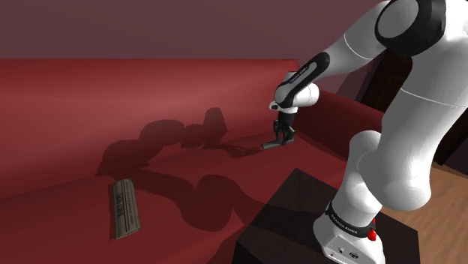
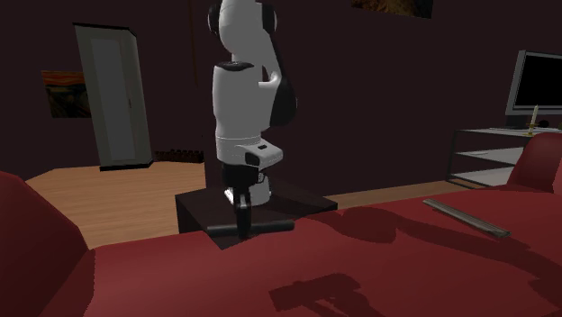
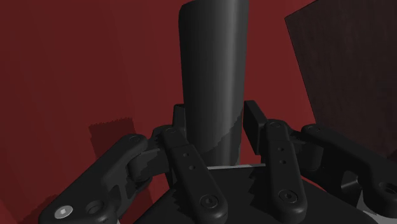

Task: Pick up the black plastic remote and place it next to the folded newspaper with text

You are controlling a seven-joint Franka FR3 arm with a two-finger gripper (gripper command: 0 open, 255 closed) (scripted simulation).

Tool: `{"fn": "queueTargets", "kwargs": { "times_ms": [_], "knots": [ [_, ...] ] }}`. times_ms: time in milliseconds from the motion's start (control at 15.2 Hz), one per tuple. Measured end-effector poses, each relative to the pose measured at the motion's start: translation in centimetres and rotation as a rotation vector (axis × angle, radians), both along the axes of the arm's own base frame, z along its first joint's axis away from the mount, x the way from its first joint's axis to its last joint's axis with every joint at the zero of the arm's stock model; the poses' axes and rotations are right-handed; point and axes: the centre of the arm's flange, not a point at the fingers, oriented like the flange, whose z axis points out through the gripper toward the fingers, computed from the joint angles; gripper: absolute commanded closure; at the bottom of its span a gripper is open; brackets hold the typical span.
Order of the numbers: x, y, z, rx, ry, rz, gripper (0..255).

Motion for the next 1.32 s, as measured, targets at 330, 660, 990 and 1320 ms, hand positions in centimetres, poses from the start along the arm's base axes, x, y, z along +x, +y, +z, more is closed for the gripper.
{"fn": "queueTargets", "kwargs": {
  "times_ms": [330,660,990,1320],
  "knots": [
    [1.6,2.3,1.1,-0.002,0.001,0.002,255],
    [4.9,7.4,1.6,-0.004,0.001,0.004,255],
    [8.5,13.2,1.2,-0.002,0.001,0.002,255],
    [12.0,18.9,1.4,-0.003,0.001,0.001,255]
  ]
}}
